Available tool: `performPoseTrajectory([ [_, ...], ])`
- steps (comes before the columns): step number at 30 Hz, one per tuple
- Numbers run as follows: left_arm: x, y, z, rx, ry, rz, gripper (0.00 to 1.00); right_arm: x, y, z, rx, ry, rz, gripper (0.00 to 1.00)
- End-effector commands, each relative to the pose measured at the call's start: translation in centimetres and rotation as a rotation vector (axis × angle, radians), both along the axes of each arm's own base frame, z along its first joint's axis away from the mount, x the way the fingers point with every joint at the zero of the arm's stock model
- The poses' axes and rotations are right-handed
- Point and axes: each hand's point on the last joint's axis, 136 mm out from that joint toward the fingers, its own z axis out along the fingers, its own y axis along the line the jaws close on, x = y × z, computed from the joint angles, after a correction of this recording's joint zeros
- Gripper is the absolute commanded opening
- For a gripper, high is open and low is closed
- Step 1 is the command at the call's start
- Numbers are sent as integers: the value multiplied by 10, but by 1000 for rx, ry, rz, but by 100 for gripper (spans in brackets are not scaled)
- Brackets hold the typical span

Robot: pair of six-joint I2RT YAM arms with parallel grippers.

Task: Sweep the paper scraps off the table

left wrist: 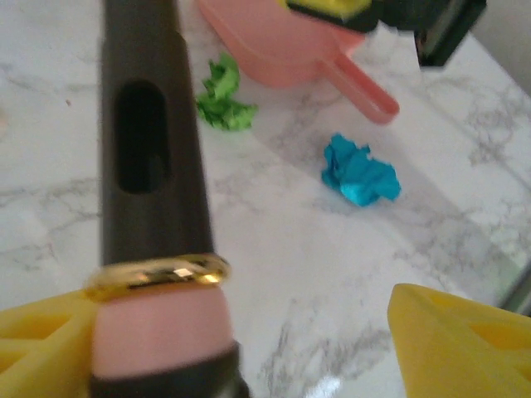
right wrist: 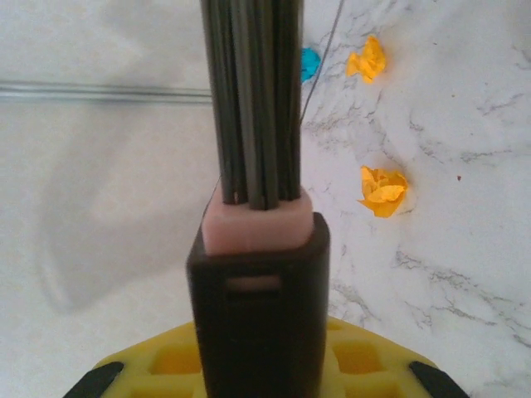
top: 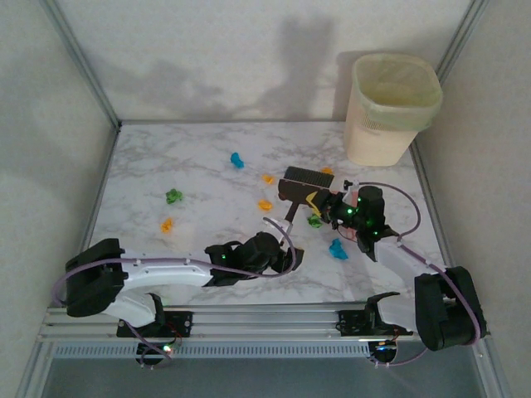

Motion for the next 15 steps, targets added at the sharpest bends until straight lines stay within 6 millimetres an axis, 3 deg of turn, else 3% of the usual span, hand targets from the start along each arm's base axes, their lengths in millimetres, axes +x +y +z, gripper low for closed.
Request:
performPoseTrajectory([
  [1,13,1,20,-94,-99,76,75,-5,-2,12,78,2,-11,0],
  [9,19,-2,39,-197,-152,86,66,-9,-10,9,157,72,-48,0],
  [15,28,-4,39,-199,-152,93,56,-10,-10,6,186,104,-56,0],
])
